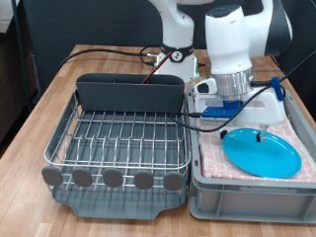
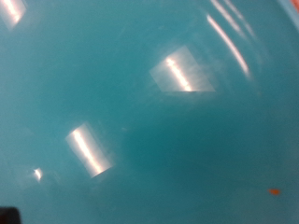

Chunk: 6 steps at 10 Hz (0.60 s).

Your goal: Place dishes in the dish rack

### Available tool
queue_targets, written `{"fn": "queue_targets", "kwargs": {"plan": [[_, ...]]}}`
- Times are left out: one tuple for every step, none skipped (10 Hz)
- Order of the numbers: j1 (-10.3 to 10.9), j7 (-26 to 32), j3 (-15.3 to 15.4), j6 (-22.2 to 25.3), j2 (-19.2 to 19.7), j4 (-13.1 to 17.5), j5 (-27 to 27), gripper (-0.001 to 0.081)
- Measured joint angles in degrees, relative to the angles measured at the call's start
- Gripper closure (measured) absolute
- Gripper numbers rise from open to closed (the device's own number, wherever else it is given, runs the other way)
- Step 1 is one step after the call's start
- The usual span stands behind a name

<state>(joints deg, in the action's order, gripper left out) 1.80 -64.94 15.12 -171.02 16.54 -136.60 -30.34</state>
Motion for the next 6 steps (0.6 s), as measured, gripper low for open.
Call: {"fn": "queue_targets", "kwargs": {"plan": [[0.0, 0.0, 0.0, 0.0, 0.0, 0.0, 0.0, 0.0101], [0.0, 0.0, 0.0, 0.1, 0.0, 0.0, 0.0, 0.0301], [0.0, -0.1, 0.0, 0.1, 0.0, 0.0, 0.0, 0.0301], [0.0, -0.1, 0.0, 0.1, 0.0, 0.0, 0.0, 0.0465], [0.0, -0.1, 0.0, 0.1, 0.1, 0.0, 0.0, 0.0627], [-0.2, 0.2, 0.4, 0.0, 0.1, 0.0, -0.4, 0.0627]]}}
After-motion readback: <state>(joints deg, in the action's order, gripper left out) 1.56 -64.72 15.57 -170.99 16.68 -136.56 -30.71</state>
